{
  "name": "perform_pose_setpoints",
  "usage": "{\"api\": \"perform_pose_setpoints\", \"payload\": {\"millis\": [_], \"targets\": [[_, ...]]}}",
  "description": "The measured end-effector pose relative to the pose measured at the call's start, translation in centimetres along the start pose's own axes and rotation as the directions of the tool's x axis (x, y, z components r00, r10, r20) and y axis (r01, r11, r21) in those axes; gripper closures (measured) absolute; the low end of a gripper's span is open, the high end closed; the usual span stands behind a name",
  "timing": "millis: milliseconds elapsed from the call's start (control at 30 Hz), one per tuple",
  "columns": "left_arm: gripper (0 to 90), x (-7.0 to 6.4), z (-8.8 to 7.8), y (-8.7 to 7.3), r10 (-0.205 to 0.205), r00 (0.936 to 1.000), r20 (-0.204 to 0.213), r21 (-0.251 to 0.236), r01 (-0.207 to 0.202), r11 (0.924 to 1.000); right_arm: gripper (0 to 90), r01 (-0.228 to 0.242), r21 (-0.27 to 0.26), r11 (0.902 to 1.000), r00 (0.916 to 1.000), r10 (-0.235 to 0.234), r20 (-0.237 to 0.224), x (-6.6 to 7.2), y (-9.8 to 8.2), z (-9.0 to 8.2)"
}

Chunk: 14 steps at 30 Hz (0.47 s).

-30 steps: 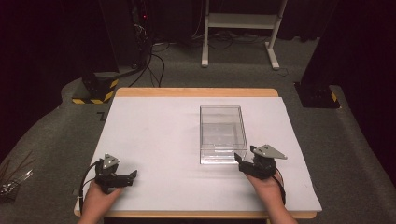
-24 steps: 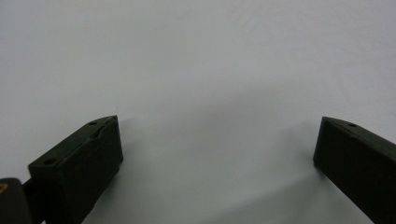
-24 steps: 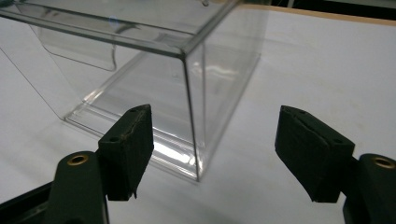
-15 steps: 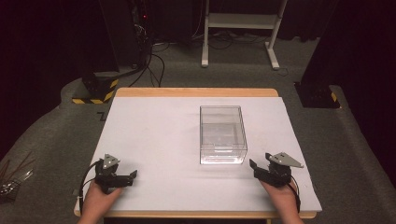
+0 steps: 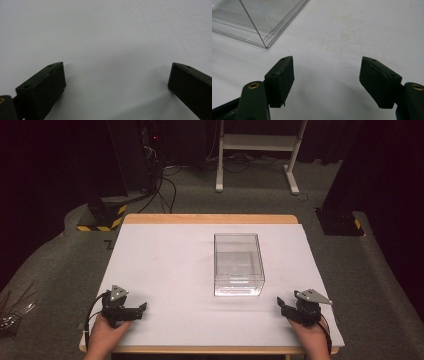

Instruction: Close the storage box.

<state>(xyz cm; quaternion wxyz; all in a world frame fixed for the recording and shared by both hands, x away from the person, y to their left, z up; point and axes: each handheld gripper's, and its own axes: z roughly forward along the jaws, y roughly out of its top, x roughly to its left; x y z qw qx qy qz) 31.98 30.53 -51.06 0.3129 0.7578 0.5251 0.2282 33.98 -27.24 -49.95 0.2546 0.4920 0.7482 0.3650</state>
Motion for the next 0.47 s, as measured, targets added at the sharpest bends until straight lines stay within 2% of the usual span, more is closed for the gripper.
{"api": "perform_pose_setpoints", "payload": {"millis": [67, 133, 233, 467], "targets": [[1.7, 0.00, 0.00, -0.01, 0.000, 1.0000, 0.000, -0.001, 0.000, 1.0000, 29.6, 0.030, 0.007, 0.9995, 0.9994, -0.030, 0.015, 0.37, 0.01, 0.08], [1.6, 0.01, 0.00, 0.00, 0.000, 1.0000, 0.000, 0.000, 0.000, 1.0000, 29.4, 0.040, 0.017, 0.9991, 0.9991, -0.040, 0.013, 0.44, 0.04, 0.17], [1.6, 0.00, 0.00, -0.01, -0.001, 1.0000, 0.000, 0.000, 0.001, 1.0000, 29.4, 0.026, 0.034, 0.9991, 0.9996, -0.026, 0.006, 0.32, 0.11, 0.33], [1.6, 0.00, 0.00, -0.01, -0.001, 1.0000, 0.000, -0.001, 0.001, 1.0000, 29.4, 0.033, 0.037, 0.9988, 0.9995, -0.032, -0.006, 0.28, 0.12, 0.37]]}}
